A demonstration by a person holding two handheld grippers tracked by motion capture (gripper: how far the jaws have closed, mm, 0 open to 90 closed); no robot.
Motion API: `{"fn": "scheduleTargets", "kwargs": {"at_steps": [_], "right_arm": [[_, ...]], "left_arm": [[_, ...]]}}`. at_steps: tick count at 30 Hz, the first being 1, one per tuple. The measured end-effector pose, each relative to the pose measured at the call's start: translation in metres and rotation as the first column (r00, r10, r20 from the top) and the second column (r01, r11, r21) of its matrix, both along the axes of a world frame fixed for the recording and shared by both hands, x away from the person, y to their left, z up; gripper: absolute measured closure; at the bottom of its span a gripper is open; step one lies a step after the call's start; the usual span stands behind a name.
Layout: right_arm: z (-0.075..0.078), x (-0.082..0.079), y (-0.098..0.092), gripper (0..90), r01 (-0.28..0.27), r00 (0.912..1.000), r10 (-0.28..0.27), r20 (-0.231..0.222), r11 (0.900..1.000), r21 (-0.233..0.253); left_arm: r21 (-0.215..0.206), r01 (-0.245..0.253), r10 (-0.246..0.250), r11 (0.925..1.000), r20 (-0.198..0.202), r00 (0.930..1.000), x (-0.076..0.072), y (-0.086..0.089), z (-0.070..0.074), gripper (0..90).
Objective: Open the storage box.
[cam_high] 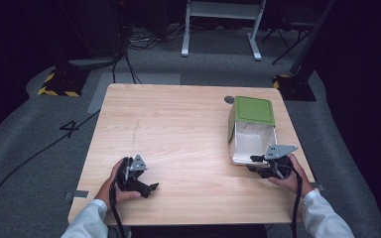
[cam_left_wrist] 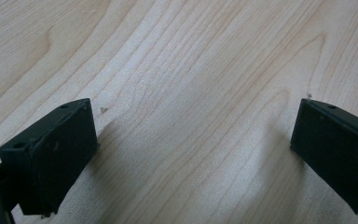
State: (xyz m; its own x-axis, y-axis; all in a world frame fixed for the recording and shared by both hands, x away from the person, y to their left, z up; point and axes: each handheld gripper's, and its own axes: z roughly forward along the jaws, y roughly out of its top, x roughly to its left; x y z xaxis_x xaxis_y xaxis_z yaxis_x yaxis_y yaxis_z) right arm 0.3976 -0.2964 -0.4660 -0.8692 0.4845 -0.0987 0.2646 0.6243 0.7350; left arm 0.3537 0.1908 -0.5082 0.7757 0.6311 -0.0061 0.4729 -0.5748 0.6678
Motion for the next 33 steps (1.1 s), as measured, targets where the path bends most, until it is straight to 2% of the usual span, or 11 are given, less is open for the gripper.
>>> {"fn": "scheduleTargets", "kwargs": {"at_steps": [11, 14, 19, 27, 33], "right_arm": [[0.023, -0.009, -0.003, 48.1, 0.010, 0.9985, -0.013, 0.054, 0.998, 0.064], [0.028, -0.013, -0.004, 41.5, 0.011, 0.9977, -0.016, 0.067, 0.997, 0.074], [0.035, -0.021, -0.011, 36.3, 0.023, 0.9966, -0.030, 0.077, 0.995, 0.093], [0.038, -0.040, -0.022, 29.0, 0.035, 0.9939, -0.045, 0.100, 0.994, 0.100], [0.033, -0.054, -0.036, 25.6, 0.074, 0.9901, -0.084, 0.113, 0.993, 0.094]], "left_arm": [[0.000, 0.000, 0.000, 1.0000, 0.000, 1.0000, 0.000, 0.000, 0.000, 0.5], [0.000, 0.000, 0.000, 1.0000, 0.000, 1.0000, 0.000, 0.000, 0.000, 0.5], [0.000, -0.001, 0.001, 1.0000, 0.000, 1.0000, 0.000, 0.000, 0.000, 0.5], [-0.001, -0.002, 0.002, 1.0000, -0.001, 1.0000, 0.000, 0.000, 0.000, 0.5], [-0.001, -0.003, 0.003, 1.0000, -0.001, 1.0000, 0.000, 0.000, 0.000, 0.5]]}}
